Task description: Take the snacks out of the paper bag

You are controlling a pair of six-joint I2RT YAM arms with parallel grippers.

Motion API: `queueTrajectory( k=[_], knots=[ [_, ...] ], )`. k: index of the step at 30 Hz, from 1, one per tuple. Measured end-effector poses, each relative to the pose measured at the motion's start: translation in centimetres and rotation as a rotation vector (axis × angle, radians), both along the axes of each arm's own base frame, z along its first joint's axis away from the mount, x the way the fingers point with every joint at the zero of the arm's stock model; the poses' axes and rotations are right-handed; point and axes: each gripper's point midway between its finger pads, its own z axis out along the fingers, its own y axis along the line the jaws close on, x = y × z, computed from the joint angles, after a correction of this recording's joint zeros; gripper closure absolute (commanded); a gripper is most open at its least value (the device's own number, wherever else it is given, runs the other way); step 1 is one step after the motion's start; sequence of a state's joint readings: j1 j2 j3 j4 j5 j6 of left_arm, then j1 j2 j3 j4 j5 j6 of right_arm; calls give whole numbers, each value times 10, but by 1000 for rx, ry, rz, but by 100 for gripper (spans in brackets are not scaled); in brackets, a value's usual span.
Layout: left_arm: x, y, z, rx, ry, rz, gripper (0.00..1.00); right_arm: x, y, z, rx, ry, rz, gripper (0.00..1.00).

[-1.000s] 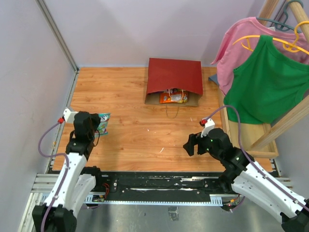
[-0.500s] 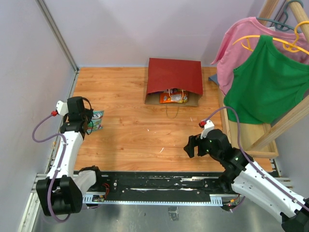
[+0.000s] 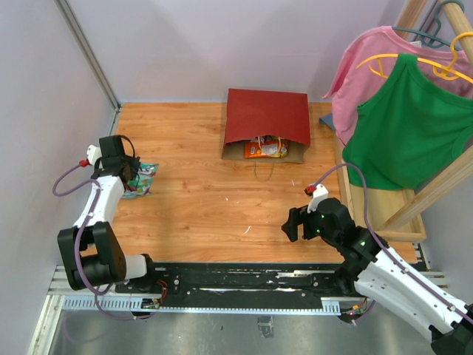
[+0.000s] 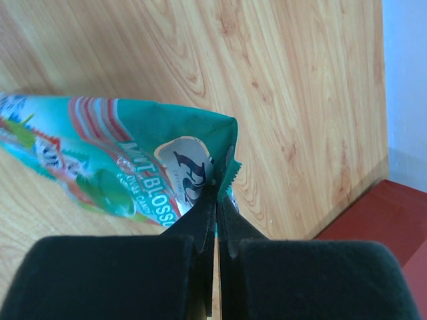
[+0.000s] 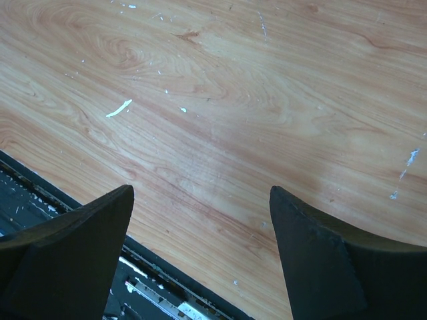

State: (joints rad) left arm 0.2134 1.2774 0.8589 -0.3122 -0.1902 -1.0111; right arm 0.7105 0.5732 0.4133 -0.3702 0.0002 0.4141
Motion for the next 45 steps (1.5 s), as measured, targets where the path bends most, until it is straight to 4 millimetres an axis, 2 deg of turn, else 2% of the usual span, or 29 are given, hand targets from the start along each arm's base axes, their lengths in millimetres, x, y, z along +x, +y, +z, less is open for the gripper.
queueTrajectory(
  k=[4, 10, 16, 19, 22, 24, 26, 27, 30, 31, 32, 35, 37, 41, 44, 45],
  knots=[
    [9, 4, -6, -22, 17, 0, 100, -1, 0, 1, 5, -5, 0, 14],
    [32, 5, -8, -63, 13, -12, 99, -3, -2, -7, -6, 8, 0, 14],
    [53, -4, -32, -149, 35, -41, 99, -3, -2, -9, -11, 14, 0, 12],
    [68, -6, -36, -183, 38, -49, 99, -2, -2, -8, -7, 10, 0, 11],
    [88, -4, -30, -197, 17, -59, 98, -1, 0, -8, -4, 6, 0, 9],
    [103, -3, -24, -208, -4, -69, 92, 0, 0, -8, -1, 4, 0, 5],
    [118, -1, -20, -232, -30, -81, 81, 0, 1, -9, 1, 5, 0, 0],
    [124, -1, -20, -246, -40, -89, 72, 0, 1, -9, 2, 6, 1, 1],
    [139, -1, -25, -300, -70, -123, 35, -1, 2, -10, 2, 13, 6, 2],
    [144, -2, -28, -329, -79, -138, 26, -1, 2, -11, 1, 15, 7, 2],
    [147, -4, -30, -352, -83, -155, 19, -1, 3, -11, 2, 17, 11, 2],
    [151, -7, -36, -401, -84, -201, 7, -2, 3, -11, 0, 18, 16, 2],
    [151, -7, -33, -392, -78, -223, 7, -2, 3, -12, -3, 20, 23, 2],
    [148, 0, -9, -299, -81, -258, 8, -5, 4, -20, -16, 35, 40, 2],
    [129, 8, 20, -192, -90, -253, 14, -5, 6, -25, -25, 49, 54, 2],
    [116, 11, 31, -146, -96, -237, 17, -5, 7, -26, -27, 53, 57, 2]
  ],
)
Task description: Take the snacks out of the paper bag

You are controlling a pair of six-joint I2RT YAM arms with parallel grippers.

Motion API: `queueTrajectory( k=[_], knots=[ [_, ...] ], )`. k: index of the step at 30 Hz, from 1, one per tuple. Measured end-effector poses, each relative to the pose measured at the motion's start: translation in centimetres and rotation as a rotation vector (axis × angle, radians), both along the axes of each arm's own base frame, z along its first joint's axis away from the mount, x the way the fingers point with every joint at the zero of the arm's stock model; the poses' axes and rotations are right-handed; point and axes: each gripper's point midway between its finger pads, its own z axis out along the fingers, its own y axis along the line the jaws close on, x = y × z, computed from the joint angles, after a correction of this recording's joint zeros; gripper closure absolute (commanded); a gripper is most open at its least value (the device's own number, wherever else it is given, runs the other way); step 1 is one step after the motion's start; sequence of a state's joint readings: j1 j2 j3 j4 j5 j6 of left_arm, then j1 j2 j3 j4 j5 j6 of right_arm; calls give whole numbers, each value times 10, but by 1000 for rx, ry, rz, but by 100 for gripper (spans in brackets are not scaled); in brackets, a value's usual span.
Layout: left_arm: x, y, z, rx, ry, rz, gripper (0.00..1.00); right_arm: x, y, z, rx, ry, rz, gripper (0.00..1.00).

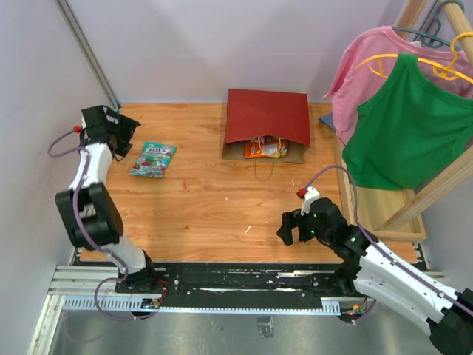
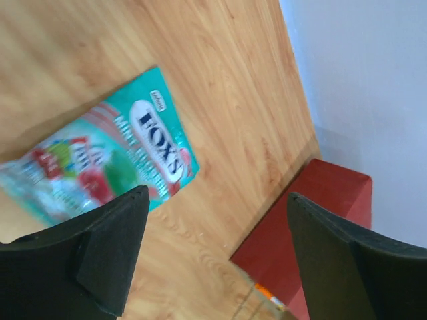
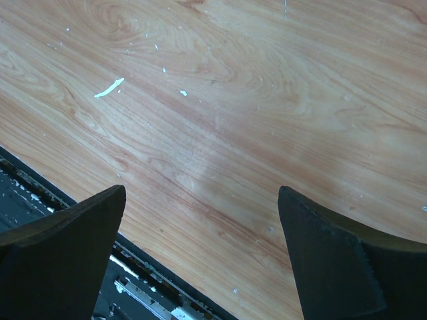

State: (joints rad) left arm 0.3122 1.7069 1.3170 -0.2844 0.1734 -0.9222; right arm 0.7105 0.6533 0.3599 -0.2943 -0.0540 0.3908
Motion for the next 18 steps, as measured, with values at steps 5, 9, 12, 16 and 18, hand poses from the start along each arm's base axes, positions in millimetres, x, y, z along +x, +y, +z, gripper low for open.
queueTrajectory(
  k=[5, 9, 12, 16, 18],
  knots=[
    [-80, 3, 23, 162, -38, 97, 53, 3, 5, -11, -21, 31, 16, 2],
    [-126, 1, -8, 214, 25, 128, 99, 5, 11, -19, -35, 55, 35, 2],
    [-148, -7, -50, 189, 116, 116, 100, 4, 14, -28, -53, 86, 50, 1],
    [-172, -17, -92, 153, 221, 93, 99, 3, 19, -31, -54, 115, 74, 2],
    [-174, -18, -99, 147, 239, 88, 100, 3, 21, -29, -47, 112, 79, 2]
  ],
)
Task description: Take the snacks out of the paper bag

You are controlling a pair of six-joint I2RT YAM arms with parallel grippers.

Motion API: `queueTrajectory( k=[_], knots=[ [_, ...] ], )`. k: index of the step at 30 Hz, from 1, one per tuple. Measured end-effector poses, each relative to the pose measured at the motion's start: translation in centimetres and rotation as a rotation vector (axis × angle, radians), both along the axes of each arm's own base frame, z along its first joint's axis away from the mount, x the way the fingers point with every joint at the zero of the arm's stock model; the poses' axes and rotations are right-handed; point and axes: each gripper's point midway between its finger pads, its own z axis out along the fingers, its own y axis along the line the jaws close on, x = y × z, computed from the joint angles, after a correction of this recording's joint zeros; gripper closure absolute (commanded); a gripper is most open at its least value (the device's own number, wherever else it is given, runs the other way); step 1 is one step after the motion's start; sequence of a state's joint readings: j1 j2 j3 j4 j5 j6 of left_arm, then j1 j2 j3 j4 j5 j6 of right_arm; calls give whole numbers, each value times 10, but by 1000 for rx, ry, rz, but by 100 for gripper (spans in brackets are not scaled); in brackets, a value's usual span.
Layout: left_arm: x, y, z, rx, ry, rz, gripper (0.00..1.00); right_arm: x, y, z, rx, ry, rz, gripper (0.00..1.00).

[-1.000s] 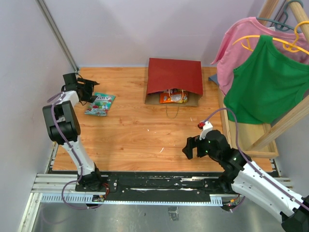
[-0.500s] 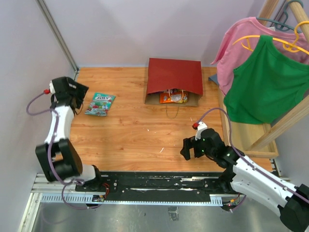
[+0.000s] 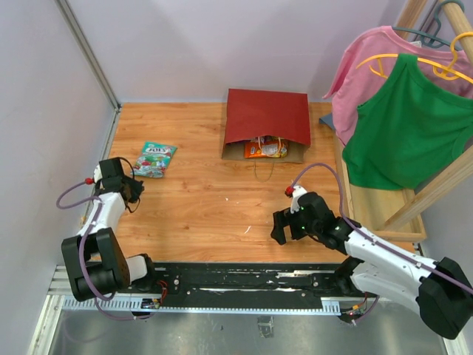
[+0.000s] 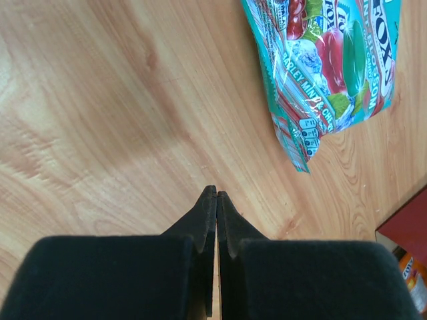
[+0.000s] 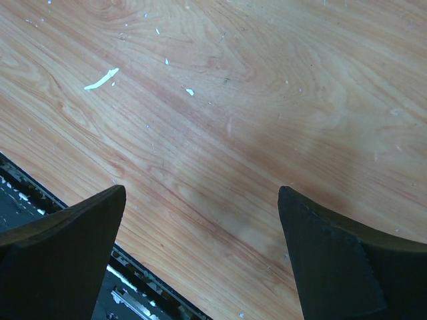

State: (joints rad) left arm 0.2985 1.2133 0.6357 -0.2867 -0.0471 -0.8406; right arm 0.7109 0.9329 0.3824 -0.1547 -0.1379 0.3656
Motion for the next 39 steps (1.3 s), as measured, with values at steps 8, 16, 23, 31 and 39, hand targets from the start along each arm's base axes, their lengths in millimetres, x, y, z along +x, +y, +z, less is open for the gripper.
queueTrajectory(
  k=[8, 16, 23, 31, 39],
  knots=[
    [13, -1, -23, -29, 19, -22, 100, 1, 1, 3, 12, -10, 2, 2],
    [26, -15, -46, -104, 33, -50, 99, 3, 5, 2, 17, -7, 7, 2],
    [51, -12, -50, -108, 17, -41, 99, 4, 8, 3, 13, 6, 13, 2],
    [105, 2, -48, -116, -31, -14, 99, 9, 12, 24, 56, -45, 13, 2],
    [148, 17, -46, -106, -35, -2, 99, 8, 10, 35, 88, -77, 5, 1]
  ],
)
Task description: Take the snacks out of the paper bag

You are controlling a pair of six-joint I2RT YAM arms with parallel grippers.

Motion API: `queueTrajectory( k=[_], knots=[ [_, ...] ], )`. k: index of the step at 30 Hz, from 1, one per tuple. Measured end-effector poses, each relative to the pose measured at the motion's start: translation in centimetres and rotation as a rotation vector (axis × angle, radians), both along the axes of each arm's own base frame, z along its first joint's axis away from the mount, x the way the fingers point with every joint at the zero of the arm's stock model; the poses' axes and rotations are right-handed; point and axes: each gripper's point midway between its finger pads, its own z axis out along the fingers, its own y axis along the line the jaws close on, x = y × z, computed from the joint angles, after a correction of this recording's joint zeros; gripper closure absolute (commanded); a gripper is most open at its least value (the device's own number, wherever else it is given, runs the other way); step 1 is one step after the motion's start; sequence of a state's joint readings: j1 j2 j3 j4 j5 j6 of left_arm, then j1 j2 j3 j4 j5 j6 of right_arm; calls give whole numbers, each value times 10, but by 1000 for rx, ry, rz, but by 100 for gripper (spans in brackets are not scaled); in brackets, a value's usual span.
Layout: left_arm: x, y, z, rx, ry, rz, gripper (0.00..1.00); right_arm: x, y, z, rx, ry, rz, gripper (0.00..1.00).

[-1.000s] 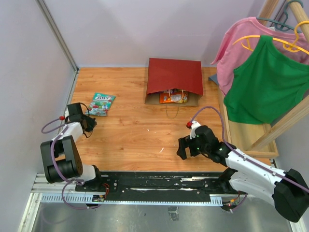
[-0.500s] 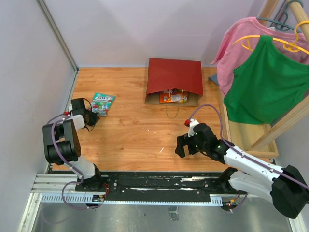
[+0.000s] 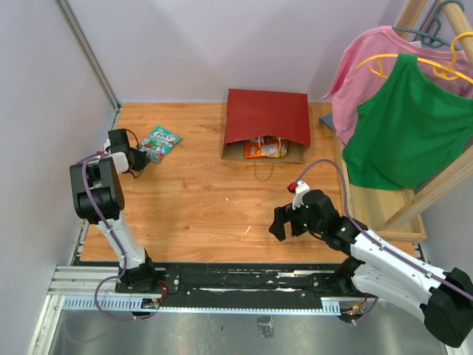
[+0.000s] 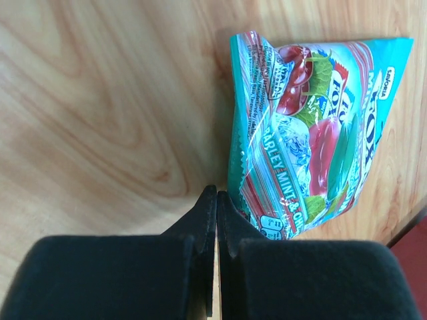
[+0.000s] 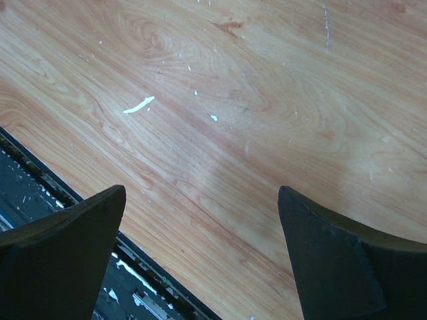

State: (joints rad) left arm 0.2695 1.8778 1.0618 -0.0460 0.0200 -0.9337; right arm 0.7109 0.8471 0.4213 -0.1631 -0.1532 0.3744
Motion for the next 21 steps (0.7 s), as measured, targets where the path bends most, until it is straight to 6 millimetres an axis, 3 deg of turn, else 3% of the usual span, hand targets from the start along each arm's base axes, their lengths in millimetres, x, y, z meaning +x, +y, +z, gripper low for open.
queueTrajectory(
  k=[14, 17, 21],
  knots=[
    [62, 10, 4, -55, 6, 32, 99, -1, -1, -16, -37, 44, 0, 2],
    [78, 3, 5, -63, 1, 18, 99, 1, 1, -24, -50, 59, 1, 2],
    [111, -21, 11, -62, -21, -33, 100, 2, 2, -35, -78, 93, 5, 2]
  ],
)
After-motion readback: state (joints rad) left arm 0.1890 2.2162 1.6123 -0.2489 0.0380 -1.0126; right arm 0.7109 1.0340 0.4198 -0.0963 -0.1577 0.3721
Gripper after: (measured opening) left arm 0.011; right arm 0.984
